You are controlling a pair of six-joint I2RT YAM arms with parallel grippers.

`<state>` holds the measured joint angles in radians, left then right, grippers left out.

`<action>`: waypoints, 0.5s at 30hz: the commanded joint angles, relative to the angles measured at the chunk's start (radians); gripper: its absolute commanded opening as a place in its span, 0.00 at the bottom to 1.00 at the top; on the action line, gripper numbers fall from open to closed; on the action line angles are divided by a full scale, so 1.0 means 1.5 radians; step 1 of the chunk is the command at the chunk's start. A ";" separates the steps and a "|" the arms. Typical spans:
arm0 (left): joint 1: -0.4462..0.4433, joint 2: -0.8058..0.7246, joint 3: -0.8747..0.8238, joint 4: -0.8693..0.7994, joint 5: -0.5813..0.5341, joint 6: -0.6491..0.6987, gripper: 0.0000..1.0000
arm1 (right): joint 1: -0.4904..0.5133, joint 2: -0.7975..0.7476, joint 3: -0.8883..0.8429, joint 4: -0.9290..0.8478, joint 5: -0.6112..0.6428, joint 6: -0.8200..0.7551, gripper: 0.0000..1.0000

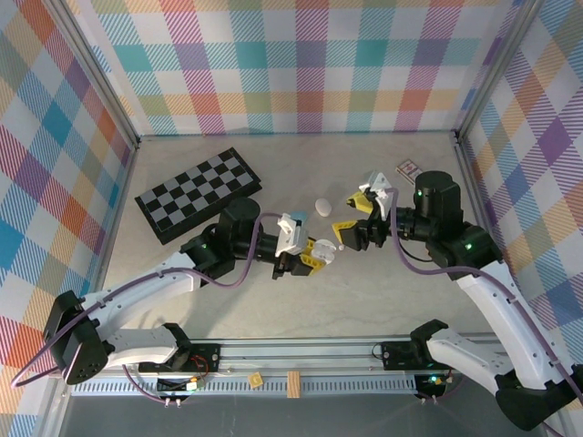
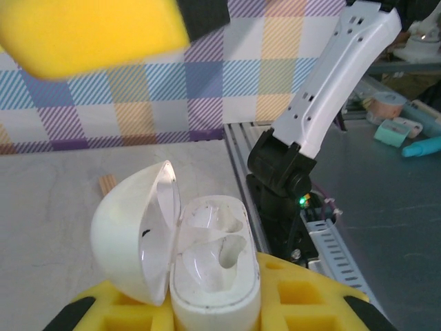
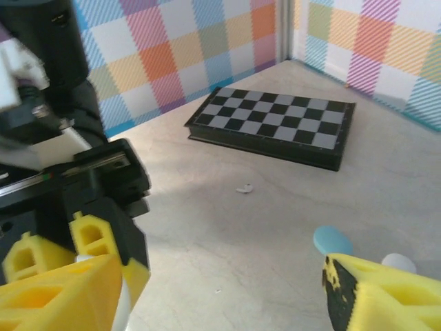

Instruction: Insert the wireless bluetooth earbuds into the charging case

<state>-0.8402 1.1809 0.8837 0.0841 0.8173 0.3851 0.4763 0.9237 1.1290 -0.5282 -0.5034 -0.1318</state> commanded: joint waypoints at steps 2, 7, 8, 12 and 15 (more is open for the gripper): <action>-0.006 -0.031 -0.038 0.034 -0.026 0.037 0.07 | -0.018 0.008 -0.042 0.089 0.103 0.143 0.78; -0.006 -0.074 -0.089 0.075 -0.064 0.019 0.07 | -0.048 0.068 -0.073 0.068 0.172 0.251 0.76; -0.006 -0.082 -0.098 0.080 -0.070 0.017 0.07 | -0.050 0.085 -0.073 0.053 0.188 0.262 0.76; -0.005 -0.111 -0.126 0.094 -0.088 0.010 0.07 | -0.056 0.164 -0.077 -0.001 0.214 0.270 0.76; -0.005 -0.122 -0.137 0.108 -0.087 0.000 0.07 | -0.055 0.228 -0.074 -0.006 0.185 0.235 0.76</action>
<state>-0.8402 1.0233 0.6960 0.1783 0.6937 0.3939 0.3935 1.2194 1.0256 -0.5007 -0.2207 0.2237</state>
